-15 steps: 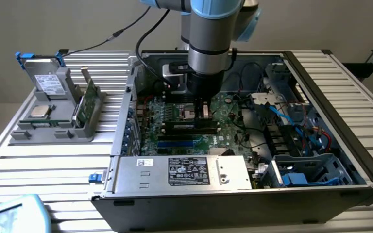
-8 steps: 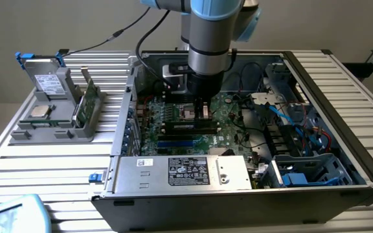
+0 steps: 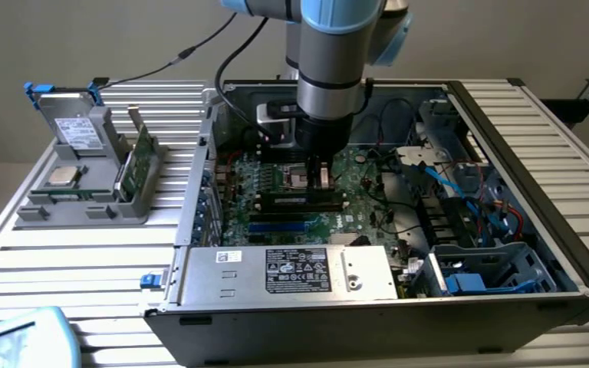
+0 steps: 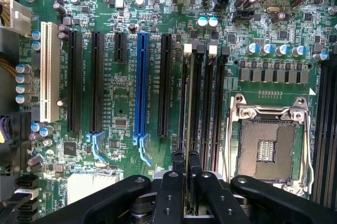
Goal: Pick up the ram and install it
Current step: 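Insert the ram into the slot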
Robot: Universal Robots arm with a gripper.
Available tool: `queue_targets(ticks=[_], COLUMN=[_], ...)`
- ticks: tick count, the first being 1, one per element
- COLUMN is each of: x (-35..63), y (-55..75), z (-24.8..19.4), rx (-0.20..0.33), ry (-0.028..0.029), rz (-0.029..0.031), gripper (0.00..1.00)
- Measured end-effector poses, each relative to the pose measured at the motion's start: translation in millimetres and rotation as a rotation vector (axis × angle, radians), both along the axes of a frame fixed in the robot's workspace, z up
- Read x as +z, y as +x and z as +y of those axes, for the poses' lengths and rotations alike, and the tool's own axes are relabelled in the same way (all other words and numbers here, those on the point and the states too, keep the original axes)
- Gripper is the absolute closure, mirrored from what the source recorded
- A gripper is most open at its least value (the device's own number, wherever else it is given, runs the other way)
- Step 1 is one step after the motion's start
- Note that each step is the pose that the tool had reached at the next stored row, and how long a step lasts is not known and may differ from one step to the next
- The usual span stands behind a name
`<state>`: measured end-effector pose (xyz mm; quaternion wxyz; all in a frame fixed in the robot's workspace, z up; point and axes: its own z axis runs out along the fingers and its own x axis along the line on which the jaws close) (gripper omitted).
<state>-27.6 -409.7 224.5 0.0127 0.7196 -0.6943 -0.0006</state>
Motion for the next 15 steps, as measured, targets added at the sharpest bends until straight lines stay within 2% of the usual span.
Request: queue_targets(ticks=[15], x=[-3.1], y=[-0.1], z=[0.7], rx=[0.000], ry=[-0.0051], rz=[0.0001], gripper=[0.86])
